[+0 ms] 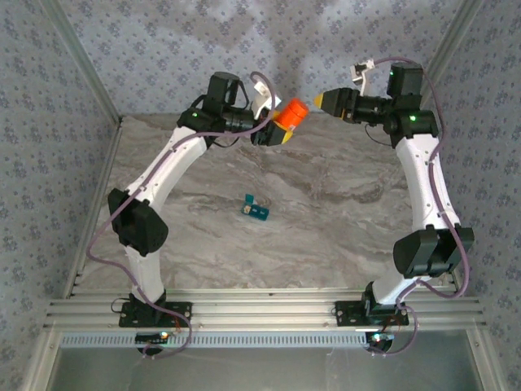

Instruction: Sort the pills into containers

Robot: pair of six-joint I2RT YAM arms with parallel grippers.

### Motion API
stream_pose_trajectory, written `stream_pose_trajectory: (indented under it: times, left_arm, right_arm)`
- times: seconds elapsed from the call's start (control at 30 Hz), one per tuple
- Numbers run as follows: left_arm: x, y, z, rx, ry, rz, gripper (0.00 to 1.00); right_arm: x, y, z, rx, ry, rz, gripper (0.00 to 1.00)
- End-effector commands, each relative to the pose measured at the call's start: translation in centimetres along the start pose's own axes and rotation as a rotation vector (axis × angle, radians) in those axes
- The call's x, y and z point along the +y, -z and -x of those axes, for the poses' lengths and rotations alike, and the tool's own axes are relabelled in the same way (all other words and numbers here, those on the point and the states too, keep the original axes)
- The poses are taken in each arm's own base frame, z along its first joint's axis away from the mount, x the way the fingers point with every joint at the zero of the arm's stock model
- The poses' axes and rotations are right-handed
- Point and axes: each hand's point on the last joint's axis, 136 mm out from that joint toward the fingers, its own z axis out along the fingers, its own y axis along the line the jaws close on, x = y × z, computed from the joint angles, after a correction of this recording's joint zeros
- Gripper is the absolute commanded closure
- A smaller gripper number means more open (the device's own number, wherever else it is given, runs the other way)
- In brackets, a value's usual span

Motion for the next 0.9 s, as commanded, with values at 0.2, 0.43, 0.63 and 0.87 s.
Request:
stream_pose_trajectory:
  times: [0.2,0.43,0.63,0.87]
  left_arm:
    - [-1.9,0.1,0.2,0.010,0.045,-0.121,1.00]
    - [-2.3,0.0,0.0,0.016,0.051,-0.134,1.00]
    - [-2.6,0.0,0.1,0.017,0.049,-0.140,1.00]
    - [-2.7,0.0,0.1,0.019,0.050,-0.148,1.00]
  right_arm:
    - [3.1,-1.0,-1.2,0.086,0.103,0.095,0.29]
    - [3.6,-2.0,-1.9,0.115,0.098,0.119,0.30]
    - [2.8,-2.4,-2.3,0.129,0.085,0.104,0.31]
    - [2.3,-2.9,-2.6,0.139,0.074,0.090,0.31]
